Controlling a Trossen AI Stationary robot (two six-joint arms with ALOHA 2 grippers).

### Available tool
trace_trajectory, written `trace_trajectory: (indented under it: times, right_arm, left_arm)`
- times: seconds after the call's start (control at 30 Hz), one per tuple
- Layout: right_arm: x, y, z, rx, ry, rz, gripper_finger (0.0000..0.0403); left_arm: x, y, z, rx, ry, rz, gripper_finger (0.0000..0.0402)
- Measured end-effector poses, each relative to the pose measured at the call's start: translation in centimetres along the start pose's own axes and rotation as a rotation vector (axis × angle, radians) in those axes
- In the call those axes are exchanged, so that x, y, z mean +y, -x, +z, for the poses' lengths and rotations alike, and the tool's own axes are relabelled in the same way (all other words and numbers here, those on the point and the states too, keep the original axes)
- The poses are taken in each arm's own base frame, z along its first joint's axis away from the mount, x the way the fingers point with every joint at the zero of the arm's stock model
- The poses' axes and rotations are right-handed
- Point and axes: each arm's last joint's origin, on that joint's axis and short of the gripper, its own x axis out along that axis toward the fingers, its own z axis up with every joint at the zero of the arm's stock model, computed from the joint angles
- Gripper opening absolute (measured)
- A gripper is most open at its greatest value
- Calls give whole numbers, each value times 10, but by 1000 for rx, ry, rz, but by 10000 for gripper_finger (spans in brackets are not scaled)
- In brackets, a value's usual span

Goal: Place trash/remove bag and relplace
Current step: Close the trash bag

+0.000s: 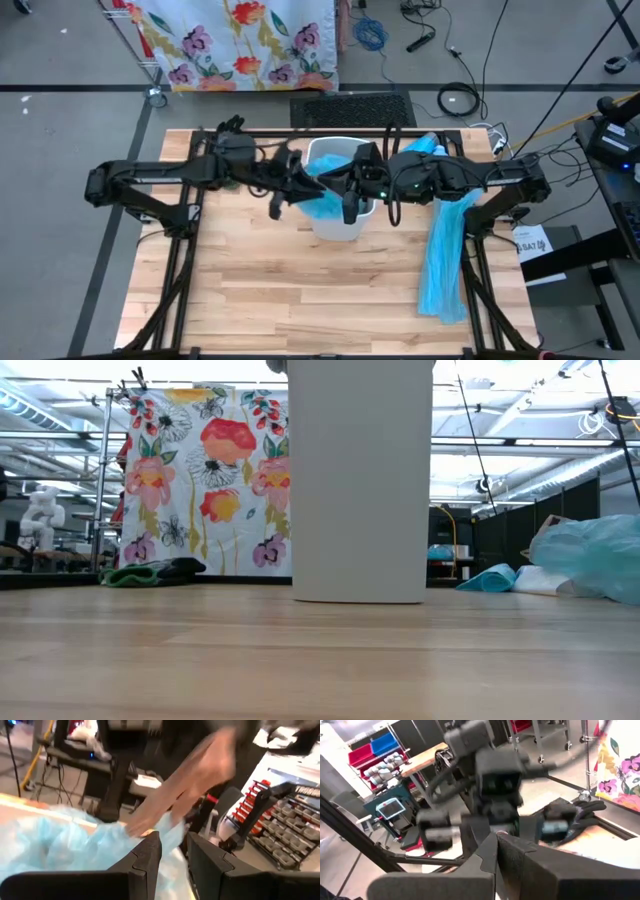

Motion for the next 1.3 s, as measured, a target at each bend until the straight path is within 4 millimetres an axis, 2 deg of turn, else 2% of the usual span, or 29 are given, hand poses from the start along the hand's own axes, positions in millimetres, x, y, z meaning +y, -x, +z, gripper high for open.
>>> trace_trajectory:
  times: [0.27,0.57,0.67,0.8,1.0,1.13,1.3]
  right_arm:
    - [-1,0,-2,21,7,-11,0]
    - [-7,1,-9,96,-16,-61,0]
    - [-7,-1,-10,99,5,-62,0]
    - [-8,-5,-11,105,18,-66,0]
    - [-9,-9,-12,105,15,-72,0]
    - [-9,-12,-15,112,9,-75,0]
    - [-9,-16,-18,126,2,-85,0]
  left_arm:
    - [-11,24,18,-62,-54,67,101]
    - [-19,87,11,86,-57,512,97]
    - [-20,100,6,136,-56,623,97]
    - [-17,101,-2,223,-45,657,97]
    - [-2,78,-14,319,-60,663,97]
    - [3,68,-14,302,-91,649,97]
    - [-3,58,-2,201,-132,442,97]
